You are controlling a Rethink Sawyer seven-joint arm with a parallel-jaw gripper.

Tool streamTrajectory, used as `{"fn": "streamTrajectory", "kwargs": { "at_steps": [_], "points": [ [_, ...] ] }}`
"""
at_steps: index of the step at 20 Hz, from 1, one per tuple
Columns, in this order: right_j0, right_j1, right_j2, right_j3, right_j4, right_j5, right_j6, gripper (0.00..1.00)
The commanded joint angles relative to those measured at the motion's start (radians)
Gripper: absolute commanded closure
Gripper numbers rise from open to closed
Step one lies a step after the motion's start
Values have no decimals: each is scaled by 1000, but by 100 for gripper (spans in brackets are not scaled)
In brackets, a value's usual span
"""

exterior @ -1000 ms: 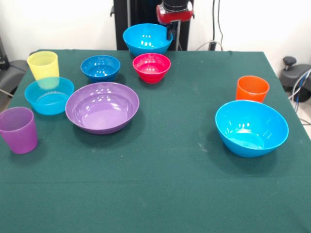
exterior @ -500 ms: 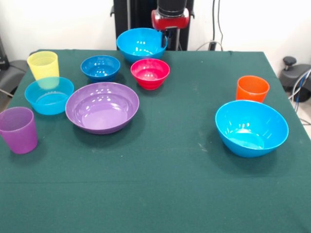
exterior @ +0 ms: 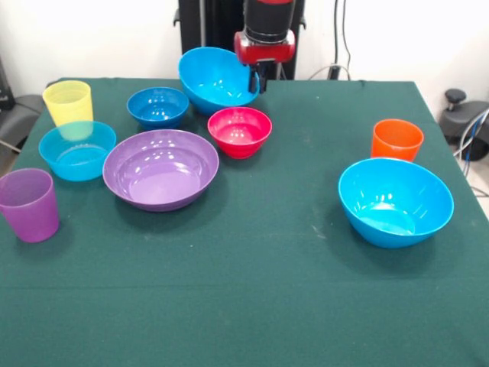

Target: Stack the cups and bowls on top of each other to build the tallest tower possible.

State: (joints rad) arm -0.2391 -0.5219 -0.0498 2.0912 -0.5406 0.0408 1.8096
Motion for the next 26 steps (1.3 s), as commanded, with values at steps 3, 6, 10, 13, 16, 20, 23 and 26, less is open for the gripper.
{"fn": "streamTrajectory", "kwargs": {
  "at_steps": [3, 6, 10, 13, 16, 20, 23, 26],
  "points": [
    [70, 145, 83, -277, 95, -64, 142, 100],
    [102, 145, 53, -238, 123, -109, 191, 100],
    [128, 100, 33, -157, 146, -138, 237, 100],
    [123, 39, 39, -114, 141, -103, 243, 100],
    [114, 9, 43, -96, 125, -85, 243, 100],
    [84, -35, 73, -63, 107, -51, 239, 100],
    [51, -111, 103, -12, 106, 5, 223, 100],
    [36, -186, 122, 14, 109, 57, 201, 100]
  ]
}}
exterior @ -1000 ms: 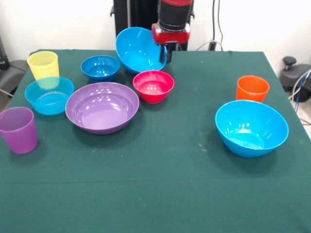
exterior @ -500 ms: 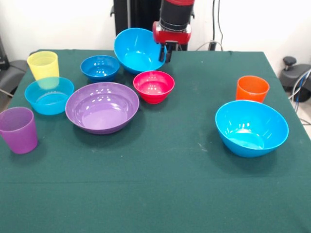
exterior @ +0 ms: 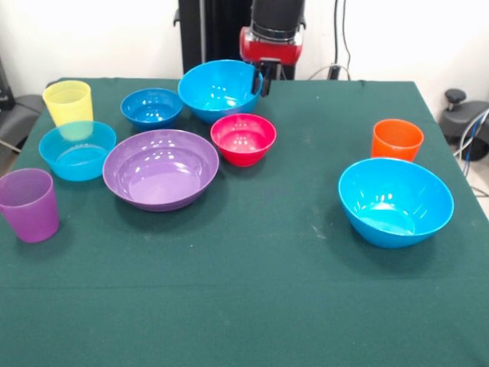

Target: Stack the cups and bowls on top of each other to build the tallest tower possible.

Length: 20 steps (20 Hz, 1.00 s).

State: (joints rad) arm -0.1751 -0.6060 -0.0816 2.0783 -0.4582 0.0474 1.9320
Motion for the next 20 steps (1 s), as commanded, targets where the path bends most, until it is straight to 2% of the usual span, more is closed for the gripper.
{"fn": "streamTrajectory", "kwargs": {
  "at_steps": [1, 5, 11, 15, 20],
  "points": [
    [-29, -124, 158, 33, 28, 64, 73, 100],
    [-50, -179, 202, 49, 52, 130, 54, 100],
    [-10, -107, 189, -68, 52, 172, 36, 100],
    [-15, -92, 194, -37, 50, 136, 67, 100],
    [16, -74, 143, 22, 26, 37, 120, 100]
  ]
}}
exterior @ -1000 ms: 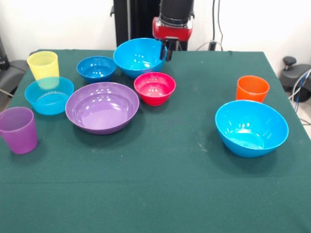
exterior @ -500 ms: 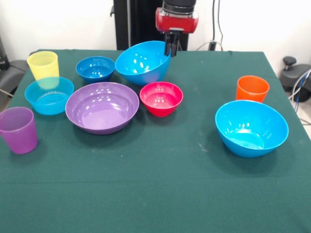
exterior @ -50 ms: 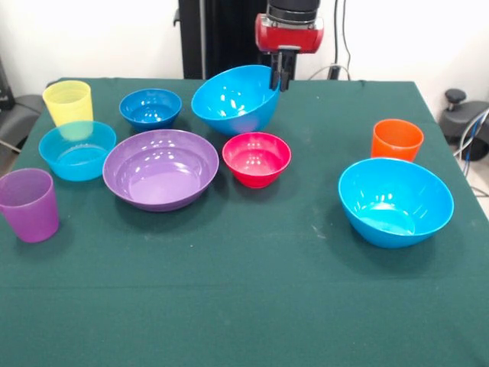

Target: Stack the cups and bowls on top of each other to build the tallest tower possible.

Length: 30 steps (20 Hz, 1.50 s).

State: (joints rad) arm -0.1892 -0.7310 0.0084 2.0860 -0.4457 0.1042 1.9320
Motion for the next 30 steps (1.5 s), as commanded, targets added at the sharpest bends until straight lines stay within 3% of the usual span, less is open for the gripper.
{"fn": "streamTrajectory", "kwargs": {
  "at_steps": [1, 3, 7, 11, 15, 18, 22, 27, 30],
  "points": [
    [33, 47, 45, 34, 7, -36, 127, 100],
    [24, 17, 52, 67, 2, -35, 124, 100],
    [-42, -160, 114, 210, 22, 32, 103, 100],
    [-112, -362, 194, 323, 92, 154, 41, 100],
    [-151, -464, 250, 361, 163, 235, -17, 100],
    [-148, -467, 256, 336, 173, 261, -31, 100],
    [-139, -398, 266, 253, 159, 271, -18, 100],
    [-128, -418, 278, 192, 193, 348, -14, 100],
    [-109, -366, 272, 111, 170, 373, -3, 100]
  ]
}}
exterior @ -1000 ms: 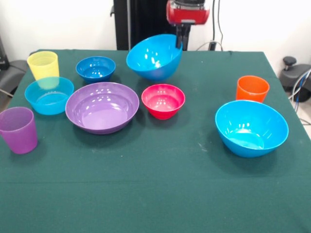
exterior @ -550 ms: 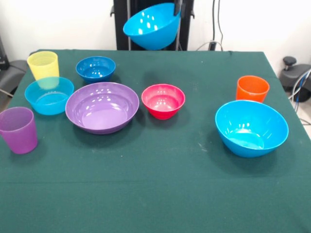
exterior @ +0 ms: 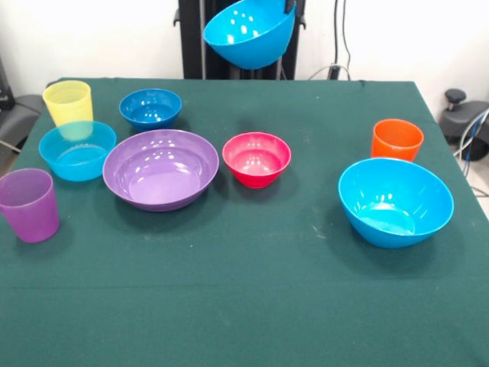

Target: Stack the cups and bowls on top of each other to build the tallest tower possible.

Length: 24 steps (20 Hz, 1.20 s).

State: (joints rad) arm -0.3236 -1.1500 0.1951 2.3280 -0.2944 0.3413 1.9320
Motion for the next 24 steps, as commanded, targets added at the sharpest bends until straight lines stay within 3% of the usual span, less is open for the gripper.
{"fn": "streamTrajectory", "kwargs": {
  "at_steps": [1, 9, 16, 24],
  "points": [
    [25, 81, 89, -153, 11, 131, -4, 100],
    [30, 189, 90, -272, -20, 166, -16, 100],
    [8, 326, 77, -337, -82, 86, -42, 100],
    [10, 357, 78, -401, -78, 124, -65, 100]
  ]
}}
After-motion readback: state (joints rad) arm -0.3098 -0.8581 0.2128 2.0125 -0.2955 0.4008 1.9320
